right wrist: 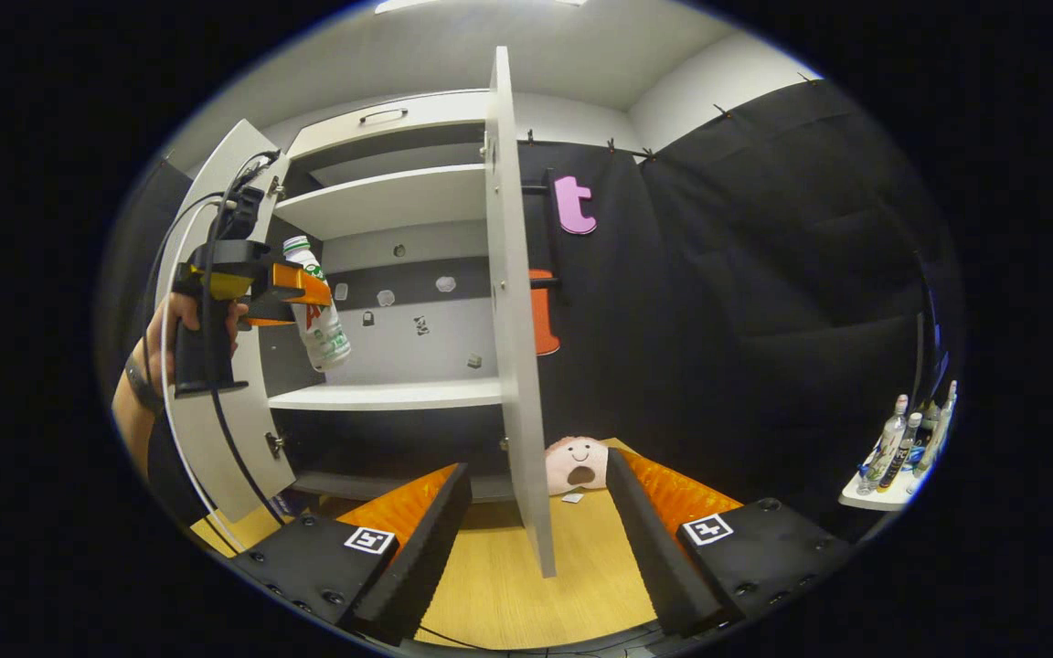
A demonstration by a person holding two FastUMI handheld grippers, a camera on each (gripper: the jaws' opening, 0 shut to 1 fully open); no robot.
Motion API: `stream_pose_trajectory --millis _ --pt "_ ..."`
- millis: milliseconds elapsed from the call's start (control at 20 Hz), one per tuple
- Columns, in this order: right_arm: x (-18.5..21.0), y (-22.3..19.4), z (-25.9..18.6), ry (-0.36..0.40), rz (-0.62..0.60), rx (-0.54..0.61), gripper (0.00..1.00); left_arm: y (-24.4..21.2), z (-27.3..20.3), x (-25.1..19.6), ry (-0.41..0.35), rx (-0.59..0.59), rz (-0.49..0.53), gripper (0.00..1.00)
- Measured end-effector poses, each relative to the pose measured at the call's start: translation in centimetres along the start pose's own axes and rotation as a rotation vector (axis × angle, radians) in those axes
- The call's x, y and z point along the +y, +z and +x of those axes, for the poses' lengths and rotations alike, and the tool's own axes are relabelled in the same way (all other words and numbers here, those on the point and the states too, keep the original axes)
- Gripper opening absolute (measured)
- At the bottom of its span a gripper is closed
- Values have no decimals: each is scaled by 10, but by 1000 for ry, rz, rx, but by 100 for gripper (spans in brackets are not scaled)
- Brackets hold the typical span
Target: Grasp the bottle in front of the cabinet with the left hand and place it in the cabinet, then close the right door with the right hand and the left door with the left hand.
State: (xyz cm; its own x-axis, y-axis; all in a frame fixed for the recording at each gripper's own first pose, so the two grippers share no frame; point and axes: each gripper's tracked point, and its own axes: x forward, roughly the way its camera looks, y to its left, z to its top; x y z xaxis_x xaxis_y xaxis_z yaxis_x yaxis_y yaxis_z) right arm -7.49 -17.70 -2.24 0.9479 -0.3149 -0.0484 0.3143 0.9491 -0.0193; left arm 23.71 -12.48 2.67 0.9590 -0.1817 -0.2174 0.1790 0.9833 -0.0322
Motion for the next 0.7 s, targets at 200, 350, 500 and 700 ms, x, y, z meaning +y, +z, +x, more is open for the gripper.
stream_pose_trajectory --millis 200,350,500,700 --pt "-38 1 -4 -94 14 -5 98 -20 62 2 46 89 109 71" --pt "-68 0 -11 -171 21 -7 98 -46 92 -8 38 159 128 71" --pt "-92 -3 -17 -233 29 -5 98 -66 114 -5 68 203 106 71" --pt "-109 -9 -23 -289 48 6 98 -84 123 -3 89 253 101 72"
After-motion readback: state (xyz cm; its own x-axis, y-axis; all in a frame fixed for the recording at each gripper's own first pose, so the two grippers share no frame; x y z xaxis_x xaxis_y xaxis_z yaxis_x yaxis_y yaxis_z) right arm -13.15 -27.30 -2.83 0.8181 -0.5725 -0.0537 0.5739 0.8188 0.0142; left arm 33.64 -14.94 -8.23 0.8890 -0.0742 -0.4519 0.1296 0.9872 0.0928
